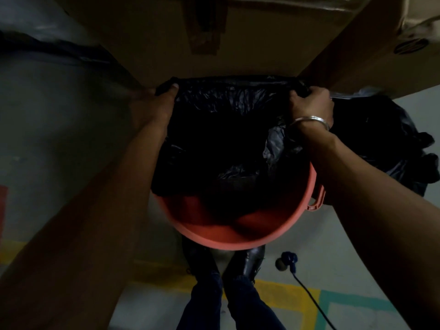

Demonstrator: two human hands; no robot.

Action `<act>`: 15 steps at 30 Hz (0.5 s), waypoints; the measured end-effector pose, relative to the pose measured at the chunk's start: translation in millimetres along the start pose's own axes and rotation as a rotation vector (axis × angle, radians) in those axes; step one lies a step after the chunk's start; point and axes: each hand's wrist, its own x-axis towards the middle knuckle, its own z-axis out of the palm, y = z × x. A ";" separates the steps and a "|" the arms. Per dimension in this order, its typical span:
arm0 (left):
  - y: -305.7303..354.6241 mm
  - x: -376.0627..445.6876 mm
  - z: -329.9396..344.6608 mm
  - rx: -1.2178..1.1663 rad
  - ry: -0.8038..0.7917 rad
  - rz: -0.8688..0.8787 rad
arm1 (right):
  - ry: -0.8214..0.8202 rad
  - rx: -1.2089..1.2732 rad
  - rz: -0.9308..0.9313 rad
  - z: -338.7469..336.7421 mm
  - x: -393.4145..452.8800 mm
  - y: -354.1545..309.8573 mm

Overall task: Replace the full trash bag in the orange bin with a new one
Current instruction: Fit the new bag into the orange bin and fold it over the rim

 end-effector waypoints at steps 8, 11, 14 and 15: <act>1.0 15.4 7.4 -0.169 -0.061 -0.008 | -0.107 0.212 0.151 -0.9 6.3 -6.9; 0.0 20.9 8.4 -0.180 -0.113 -0.010 | -0.121 0.241 0.188 1.2 9.4 -8.0; -9.9 30.4 6.3 -0.156 -0.168 -0.032 | -0.124 0.239 0.252 4.7 17.8 -6.4; -13.6 32.3 6.0 -0.151 -0.166 -0.033 | -0.133 0.253 0.272 5.0 18.5 -6.2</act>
